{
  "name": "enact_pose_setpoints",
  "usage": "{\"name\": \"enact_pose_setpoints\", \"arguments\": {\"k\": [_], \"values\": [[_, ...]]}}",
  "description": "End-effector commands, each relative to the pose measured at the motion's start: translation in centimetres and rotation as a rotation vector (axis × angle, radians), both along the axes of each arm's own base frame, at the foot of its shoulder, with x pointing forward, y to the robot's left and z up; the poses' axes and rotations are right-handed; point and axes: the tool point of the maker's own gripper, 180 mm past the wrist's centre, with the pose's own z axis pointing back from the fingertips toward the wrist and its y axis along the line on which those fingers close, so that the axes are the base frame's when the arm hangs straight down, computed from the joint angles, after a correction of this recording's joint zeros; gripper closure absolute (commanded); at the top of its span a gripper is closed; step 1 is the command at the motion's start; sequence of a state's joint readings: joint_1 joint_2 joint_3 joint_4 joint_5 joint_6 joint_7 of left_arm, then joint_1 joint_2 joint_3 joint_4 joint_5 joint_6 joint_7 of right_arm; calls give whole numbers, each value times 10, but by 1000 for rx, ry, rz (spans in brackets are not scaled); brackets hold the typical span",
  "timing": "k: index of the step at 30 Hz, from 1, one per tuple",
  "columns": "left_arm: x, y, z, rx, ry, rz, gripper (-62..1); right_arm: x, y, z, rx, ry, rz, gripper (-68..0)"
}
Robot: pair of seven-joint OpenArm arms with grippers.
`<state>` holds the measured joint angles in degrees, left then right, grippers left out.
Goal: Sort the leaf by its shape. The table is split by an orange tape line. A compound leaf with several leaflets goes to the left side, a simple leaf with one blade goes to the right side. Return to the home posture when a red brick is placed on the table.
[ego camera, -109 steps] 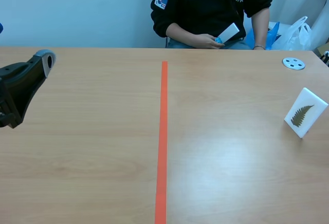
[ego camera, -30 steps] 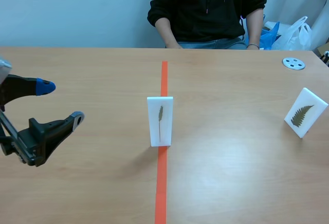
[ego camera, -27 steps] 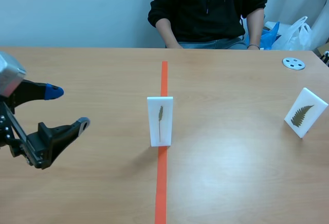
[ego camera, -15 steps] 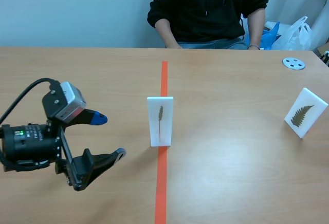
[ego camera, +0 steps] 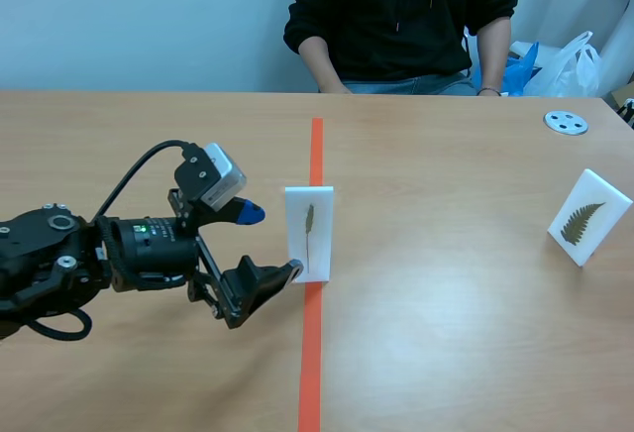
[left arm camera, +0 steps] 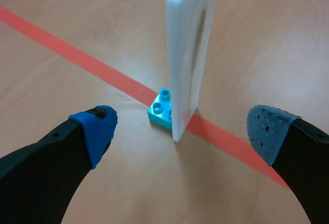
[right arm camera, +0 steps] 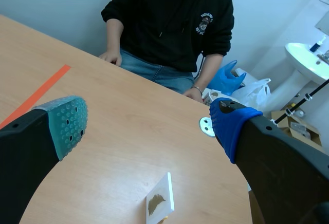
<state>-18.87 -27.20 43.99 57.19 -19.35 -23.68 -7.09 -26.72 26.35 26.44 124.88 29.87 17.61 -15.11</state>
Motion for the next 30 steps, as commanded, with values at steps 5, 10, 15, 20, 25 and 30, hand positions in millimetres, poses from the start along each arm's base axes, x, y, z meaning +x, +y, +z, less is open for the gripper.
{"name": "enact_pose_setpoints", "arguments": {"k": [5, 10, 15, 20, 25, 30], "values": [[-1, -28, 0, -28, -1, -43, -542, 0, 1, 4, -3, -15, 6, -489], [5, -38, -2, -48, -2, -24, -542, 0, 1, 4, -3, -15, 6, -489], [15, -42, 0, -59, -20, 10, -542, 0, 1, 4, -3, -15, 6, -489], [16, -48, 1, -70, -17, 10, -535, 0, 1, 4, -3, -15, 6, -489], [15, -54, 1, -68, -24, -1, -534, 0, 1, 3, -3, -14, 6, -489], [17, -52, 2, -63, -42, 6, -351, 0, 1, 3, -3, -14, 6, -489]]}}
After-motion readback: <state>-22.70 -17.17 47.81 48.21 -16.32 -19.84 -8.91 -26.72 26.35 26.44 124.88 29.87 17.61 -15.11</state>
